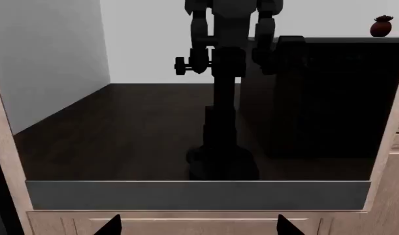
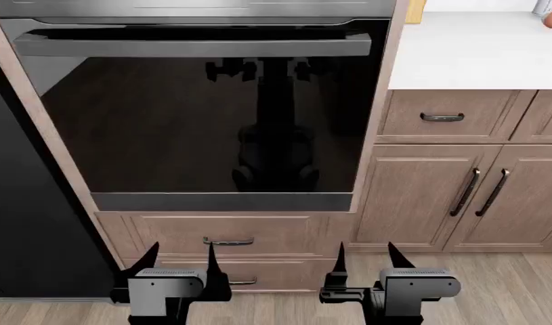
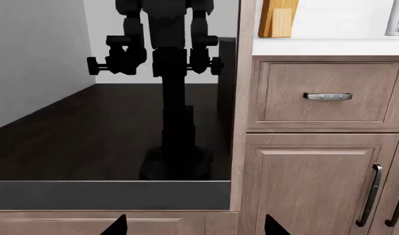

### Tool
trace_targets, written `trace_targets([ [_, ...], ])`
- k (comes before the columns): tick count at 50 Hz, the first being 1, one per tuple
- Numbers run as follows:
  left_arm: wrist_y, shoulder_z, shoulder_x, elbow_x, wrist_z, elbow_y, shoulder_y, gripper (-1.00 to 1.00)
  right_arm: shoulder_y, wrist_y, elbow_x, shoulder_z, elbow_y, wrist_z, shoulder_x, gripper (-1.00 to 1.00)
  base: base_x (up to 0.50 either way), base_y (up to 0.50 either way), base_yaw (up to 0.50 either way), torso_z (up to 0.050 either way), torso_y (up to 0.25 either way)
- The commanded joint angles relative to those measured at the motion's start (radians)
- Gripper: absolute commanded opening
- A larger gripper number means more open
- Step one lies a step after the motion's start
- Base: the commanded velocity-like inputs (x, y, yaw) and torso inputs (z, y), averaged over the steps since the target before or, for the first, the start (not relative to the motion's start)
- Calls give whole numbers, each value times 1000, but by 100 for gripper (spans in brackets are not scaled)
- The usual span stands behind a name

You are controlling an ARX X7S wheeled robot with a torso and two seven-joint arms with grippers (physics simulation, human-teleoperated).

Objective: Close the microwave door

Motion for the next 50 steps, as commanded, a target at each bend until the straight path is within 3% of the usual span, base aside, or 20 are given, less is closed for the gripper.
trace_targets([
  [1,0,18,-16,-17,-18,1,0,100,-1,0,16,-20,-2,19,16,100,0,0,0,0,0],
  [17,23,46,-54,-95,-66,95,0,100,-14,25,91,-42,-103,79,60,100,0,0,0,0,0],
  [26,-259,38,-73,-172,-128,446,-98,100,53,251,108,-29,-404,99,129,100,0,0,0,0,0],
  [35,-693,-34,-79,-333,-247,781,-414,100,321,714,162,-9,-803,110,219,100,0,0,0,0,0],
  [45,-1177,-296,-66,-639,-405,943,-932,100,816,1255,282,46,-1044,101,281,100,0,0,0,0,0],
  [50,-1284,-395,-82,-723,-447,914,-1122,100,1066,1406,672,118,-1046,322,393,100,0,0,0,0,0],
])
